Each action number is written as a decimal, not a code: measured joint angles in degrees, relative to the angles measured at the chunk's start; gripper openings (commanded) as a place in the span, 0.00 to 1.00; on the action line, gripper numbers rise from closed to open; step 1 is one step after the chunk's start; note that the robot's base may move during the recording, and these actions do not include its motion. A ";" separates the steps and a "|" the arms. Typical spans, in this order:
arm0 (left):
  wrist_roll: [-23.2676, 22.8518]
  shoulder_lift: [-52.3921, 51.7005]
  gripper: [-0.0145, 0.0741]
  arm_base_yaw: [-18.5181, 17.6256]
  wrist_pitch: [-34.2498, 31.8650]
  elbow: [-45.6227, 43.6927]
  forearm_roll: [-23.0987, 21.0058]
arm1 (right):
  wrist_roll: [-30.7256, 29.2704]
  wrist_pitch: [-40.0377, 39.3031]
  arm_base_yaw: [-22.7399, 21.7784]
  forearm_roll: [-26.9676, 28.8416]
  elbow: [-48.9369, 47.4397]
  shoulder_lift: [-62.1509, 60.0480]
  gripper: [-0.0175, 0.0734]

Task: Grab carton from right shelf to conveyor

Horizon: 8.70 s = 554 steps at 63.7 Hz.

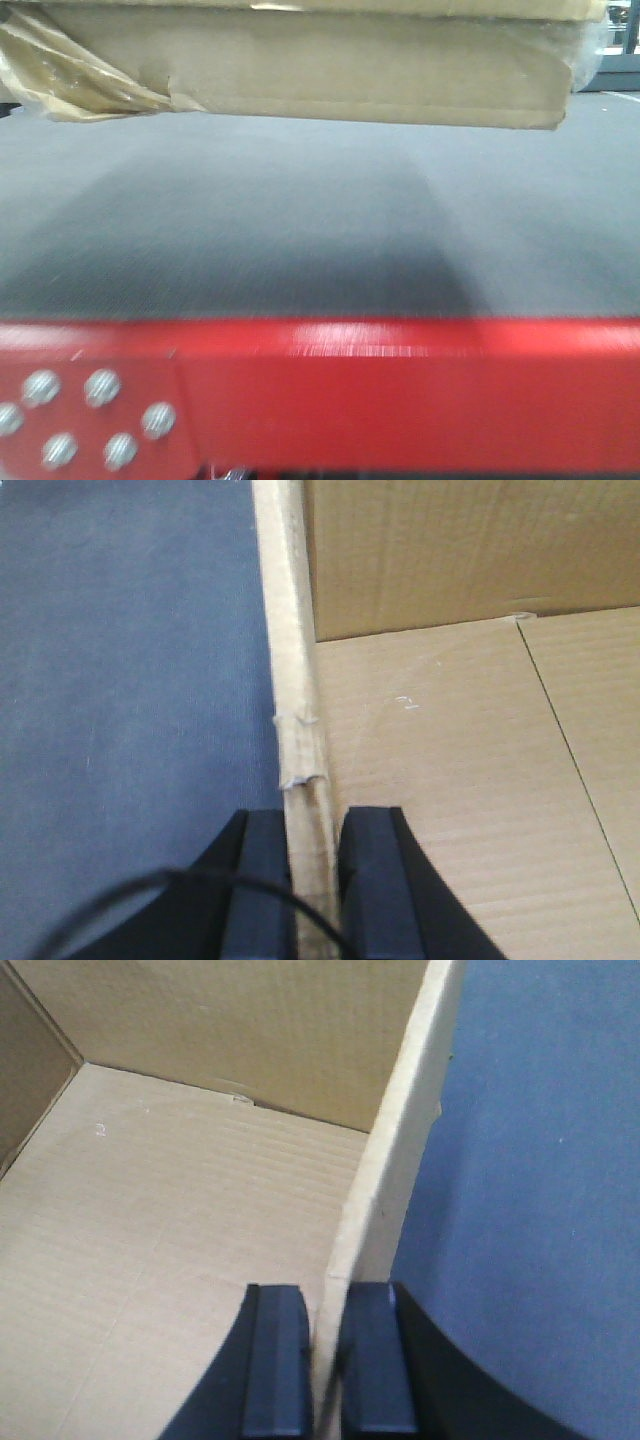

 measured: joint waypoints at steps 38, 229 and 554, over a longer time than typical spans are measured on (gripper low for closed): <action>0.00 0.02 0.14 0.00 0.00 0.00 0.25 | 0.00 0.00 0.00 0.12 0.00 0.00 0.12; 1.64 21.77 0.79 9.33 -16.69 -0.19 -9.63 | -0.49 -15.09 -8.28 -4.38 -0.93 22.45 0.76; 15.22 -70.52 0.17 29.65 -65.20 95.62 -25.30 | -16.38 -55.51 -32.68 8.78 93.34 -71.24 0.12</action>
